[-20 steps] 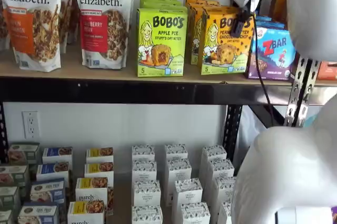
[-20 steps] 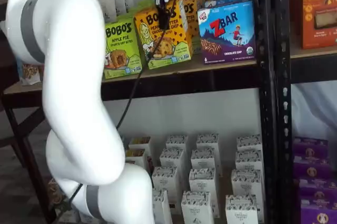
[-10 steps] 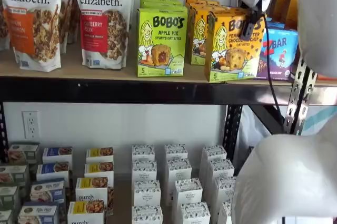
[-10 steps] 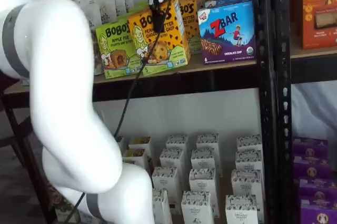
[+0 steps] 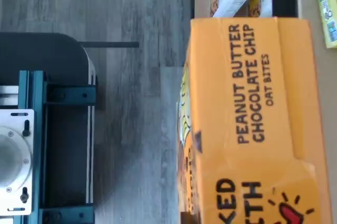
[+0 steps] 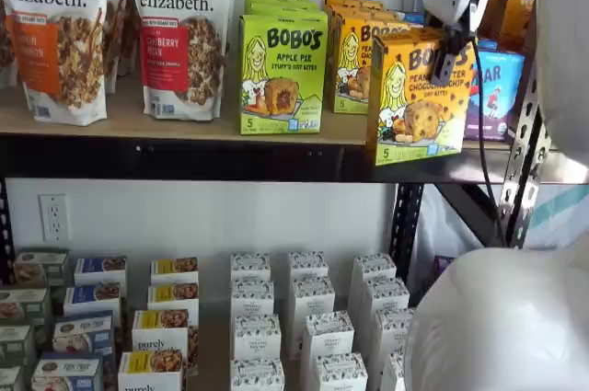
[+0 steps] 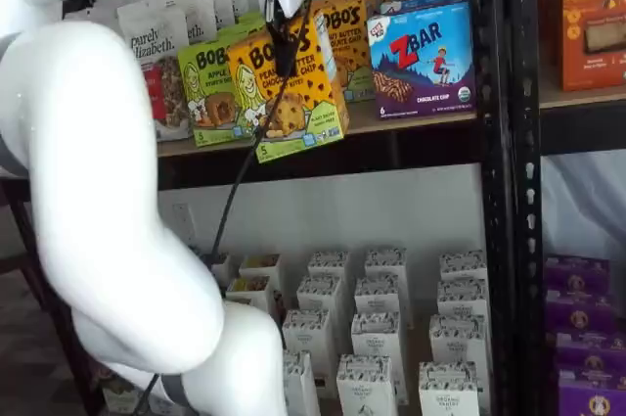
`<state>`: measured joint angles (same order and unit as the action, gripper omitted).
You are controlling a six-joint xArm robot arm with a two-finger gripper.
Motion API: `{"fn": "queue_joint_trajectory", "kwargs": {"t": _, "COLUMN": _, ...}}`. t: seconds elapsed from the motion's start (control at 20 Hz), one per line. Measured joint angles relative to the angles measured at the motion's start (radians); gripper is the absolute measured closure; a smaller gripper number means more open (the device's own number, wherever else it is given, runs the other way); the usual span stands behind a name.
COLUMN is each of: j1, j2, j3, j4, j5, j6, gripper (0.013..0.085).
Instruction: Pick up the orange box on the top shelf, the fifth box from the left
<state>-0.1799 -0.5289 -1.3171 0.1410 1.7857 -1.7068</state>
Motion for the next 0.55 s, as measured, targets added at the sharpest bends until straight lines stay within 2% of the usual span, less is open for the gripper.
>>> {"fn": "queue_joint_trajectory", "kwargs": {"t": 0.55, "j1": -0.029, "j2": -0.078, "j3": 0.075, "j4": 0.002, "j5": 0.005, "j6": -0.027, "gripper": 0.057}}
